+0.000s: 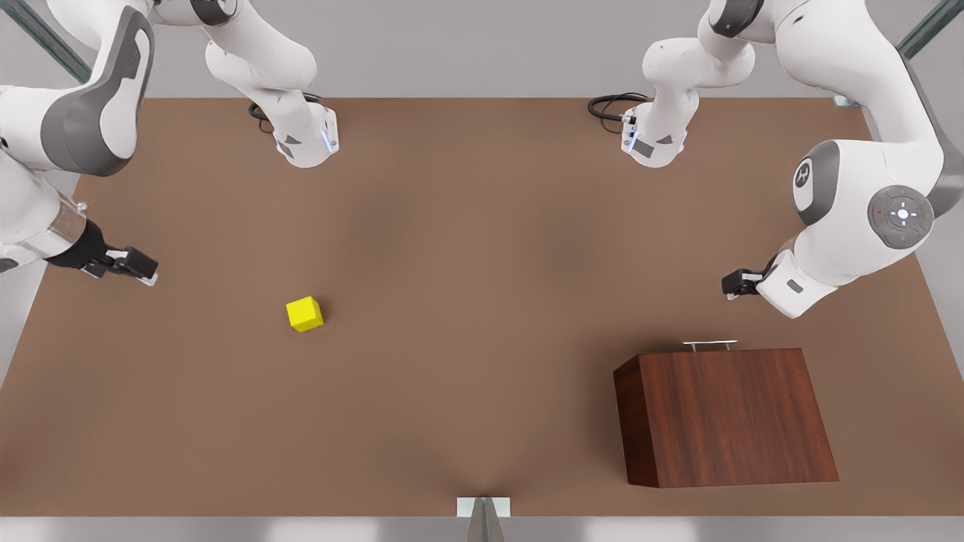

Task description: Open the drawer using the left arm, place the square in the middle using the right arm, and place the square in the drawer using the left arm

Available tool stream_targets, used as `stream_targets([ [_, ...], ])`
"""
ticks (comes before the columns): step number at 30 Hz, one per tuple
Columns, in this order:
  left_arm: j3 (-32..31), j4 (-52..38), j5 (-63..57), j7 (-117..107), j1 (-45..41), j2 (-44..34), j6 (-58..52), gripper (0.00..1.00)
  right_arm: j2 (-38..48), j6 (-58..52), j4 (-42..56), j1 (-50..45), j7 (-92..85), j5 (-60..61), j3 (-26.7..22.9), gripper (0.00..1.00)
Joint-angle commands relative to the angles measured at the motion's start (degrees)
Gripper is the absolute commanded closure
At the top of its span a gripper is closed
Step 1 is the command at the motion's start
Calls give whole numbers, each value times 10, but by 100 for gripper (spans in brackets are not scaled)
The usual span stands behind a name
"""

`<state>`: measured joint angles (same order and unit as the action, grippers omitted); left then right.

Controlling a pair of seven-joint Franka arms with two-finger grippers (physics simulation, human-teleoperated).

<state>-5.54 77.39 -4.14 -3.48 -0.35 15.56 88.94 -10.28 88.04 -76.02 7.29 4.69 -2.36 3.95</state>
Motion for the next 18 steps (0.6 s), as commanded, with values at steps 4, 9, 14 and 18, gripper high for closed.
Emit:
stream_targets([
  [4,2,69,0,-179,0,-37,55,0,1,-28,-7,-7,-5,1,6,0],
  [9,5,289,16,-516,0,-143,251,0,26,29,-149,-32,-6,4,58,0],
  [14,14,476,33,-684,0,-207,469,0,36,192,-302,-31,-27,6,94,0],
  [18,27,495,103,-737,0,-197,498,0,32,345,-432,-33,-24,6,106,0],
])
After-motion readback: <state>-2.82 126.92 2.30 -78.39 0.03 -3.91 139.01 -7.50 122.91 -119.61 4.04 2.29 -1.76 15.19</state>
